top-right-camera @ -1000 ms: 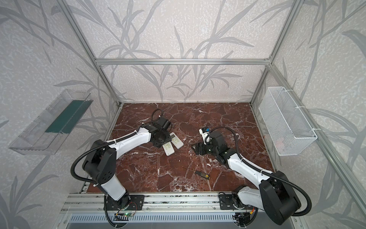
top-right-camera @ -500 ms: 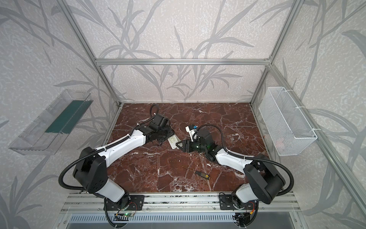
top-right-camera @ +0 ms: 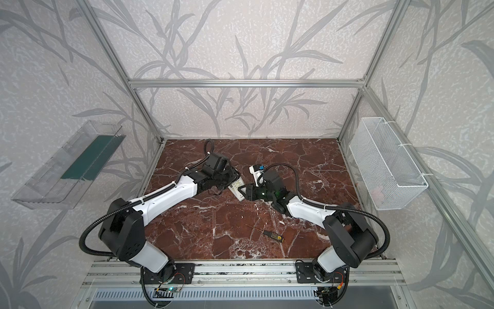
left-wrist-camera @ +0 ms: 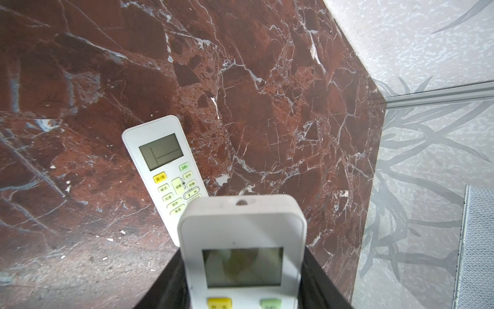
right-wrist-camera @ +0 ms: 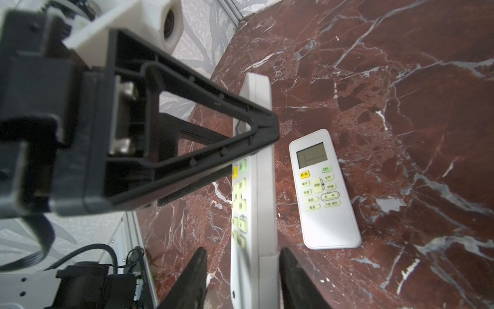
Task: Unload the batteries from the remote control
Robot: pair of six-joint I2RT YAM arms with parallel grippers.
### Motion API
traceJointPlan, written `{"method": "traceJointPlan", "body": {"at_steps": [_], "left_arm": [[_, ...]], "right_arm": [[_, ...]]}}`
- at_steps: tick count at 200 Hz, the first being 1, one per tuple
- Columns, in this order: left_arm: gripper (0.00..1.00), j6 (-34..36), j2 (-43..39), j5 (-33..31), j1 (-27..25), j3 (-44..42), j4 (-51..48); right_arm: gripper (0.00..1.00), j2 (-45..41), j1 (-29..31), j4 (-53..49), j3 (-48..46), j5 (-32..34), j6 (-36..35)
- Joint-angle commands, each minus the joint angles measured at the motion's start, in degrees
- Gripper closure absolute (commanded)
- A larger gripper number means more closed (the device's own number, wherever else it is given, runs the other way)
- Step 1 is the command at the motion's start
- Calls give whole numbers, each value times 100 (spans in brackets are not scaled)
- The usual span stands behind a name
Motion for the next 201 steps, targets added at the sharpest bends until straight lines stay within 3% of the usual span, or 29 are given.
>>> {"method": "traceJointPlan", "body": {"at_steps": [1, 52, 83, 93, 104, 118, 123, 150, 201], "left_arm": [[59, -130, -223, 52, -28, 35, 230], [59, -220, -211, 92, -28, 28, 441], [57, -195, -152, 147, -34, 108, 444], [48, -158, -130, 176, -30, 142, 428], [25, -92, -113, 182, -30, 187, 365], [4, 33, -95, 198, -34, 326, 153], [1, 98, -81, 184, -34, 401, 37], [1, 329, -20, 106, -23, 772, -602], [5, 299, -33, 291, -26, 852, -793]], "right_arm": [[63, 80, 32, -9, 163, 65, -75], [79, 67, 32, 89, 163, 79, -191], [89, -14, 45, -230, 261, 174, -701], [90, -62, 63, -423, 306, 255, -953], [92, -140, 102, -722, 362, 430, -1262], [92, -275, 166, -1105, 415, 837, -1774], [92, -331, 210, -1231, 424, 1011, -1977], [92, -685, 551, -1531, 297, 2279, -3082], [93, -1133, 1185, -685, -304, 4412, -4897]]}}
